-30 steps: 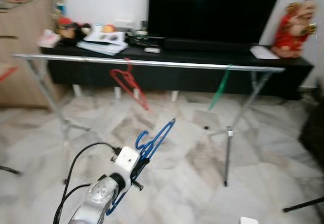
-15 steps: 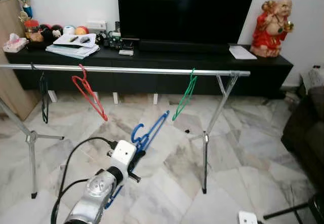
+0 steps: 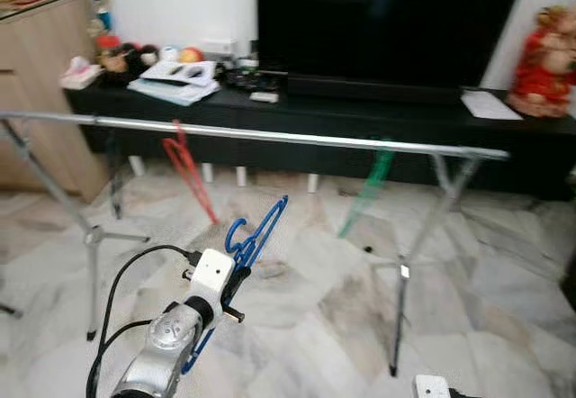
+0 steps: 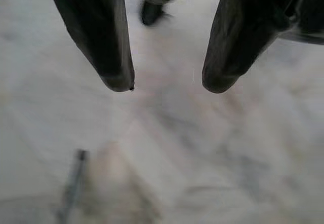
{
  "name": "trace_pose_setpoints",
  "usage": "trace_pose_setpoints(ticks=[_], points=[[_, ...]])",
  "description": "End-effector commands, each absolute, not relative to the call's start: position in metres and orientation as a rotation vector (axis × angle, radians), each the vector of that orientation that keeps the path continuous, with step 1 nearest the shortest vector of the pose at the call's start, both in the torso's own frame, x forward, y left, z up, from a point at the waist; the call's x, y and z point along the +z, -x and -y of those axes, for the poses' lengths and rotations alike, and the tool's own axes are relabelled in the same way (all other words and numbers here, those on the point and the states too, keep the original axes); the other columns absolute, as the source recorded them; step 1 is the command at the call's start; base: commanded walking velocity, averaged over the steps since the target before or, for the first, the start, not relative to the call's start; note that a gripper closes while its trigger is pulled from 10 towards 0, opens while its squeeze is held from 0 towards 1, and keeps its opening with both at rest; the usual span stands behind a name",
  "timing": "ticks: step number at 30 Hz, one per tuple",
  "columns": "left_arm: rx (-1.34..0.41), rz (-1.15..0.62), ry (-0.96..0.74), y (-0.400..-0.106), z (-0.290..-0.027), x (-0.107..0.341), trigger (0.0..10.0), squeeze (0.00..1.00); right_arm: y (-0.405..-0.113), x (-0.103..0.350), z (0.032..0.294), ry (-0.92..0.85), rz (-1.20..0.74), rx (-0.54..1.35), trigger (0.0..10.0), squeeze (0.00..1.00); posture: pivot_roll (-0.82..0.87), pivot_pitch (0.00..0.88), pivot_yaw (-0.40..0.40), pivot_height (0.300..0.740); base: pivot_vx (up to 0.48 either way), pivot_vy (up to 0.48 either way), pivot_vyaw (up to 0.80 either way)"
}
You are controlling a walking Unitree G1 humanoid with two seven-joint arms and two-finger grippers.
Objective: Hang hanger
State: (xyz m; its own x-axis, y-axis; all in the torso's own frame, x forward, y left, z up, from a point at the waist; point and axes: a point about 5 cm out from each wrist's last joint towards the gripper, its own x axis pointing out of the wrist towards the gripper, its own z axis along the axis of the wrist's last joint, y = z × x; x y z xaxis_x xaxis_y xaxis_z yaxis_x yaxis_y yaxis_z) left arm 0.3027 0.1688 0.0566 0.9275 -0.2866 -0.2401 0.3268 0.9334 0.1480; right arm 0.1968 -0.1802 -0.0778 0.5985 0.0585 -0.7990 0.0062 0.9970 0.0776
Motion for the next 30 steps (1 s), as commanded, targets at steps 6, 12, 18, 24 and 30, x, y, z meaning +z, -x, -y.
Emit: trace_pose_setpoints(ticks=[6, 12, 18, 24, 30], points=[[-0.357, -0.180, -0.201, -0.308, -0.156, 0.064, 10.0, 0.00, -0.188, -0.080, 0.197, -0.065, -0.953, -0.020, 10.0, 0.00, 0.11, 0.032, -0.057, 0.740, 0.318, 0.234, 0.00], [-0.376, -0.180, -0.214, -0.307, -0.153, 0.064, 10.0, 0.00, -0.188, -0.080, 0.201, -0.041, -0.965, -0.043, 10.0, 0.00, 0.11, 0.033, -0.056, 0.740, 0.395, 0.000, -0.40], [-0.382, -0.177, -0.218, -0.308, -0.152, 0.065, 10.0, 0.00, -0.187, -0.080, 0.200, -0.039, -0.966, -0.038, 10.0, 0.00, 0.11, 0.033, -0.056, 0.740, 0.427, 0.000, -0.64], [-0.402, -0.174, -0.226, -0.308, -0.148, 0.066, 10.0, 0.00, -0.188, -0.080, 0.200, -0.041, -0.963, -0.043, 10.0, 0.00, 0.11, 0.032, -0.056, 0.740, 0.407, -0.215, 0.00], [-0.466, -0.144, -0.235, -0.308, -0.140, 0.073, 10.0, 0.00, -0.187, -0.080, 0.200, -0.045, -0.961, -0.046, 10.0, 0.00, 0.11, 0.032, -0.055, 0.740, 0.129, 0.000, 0.00]])
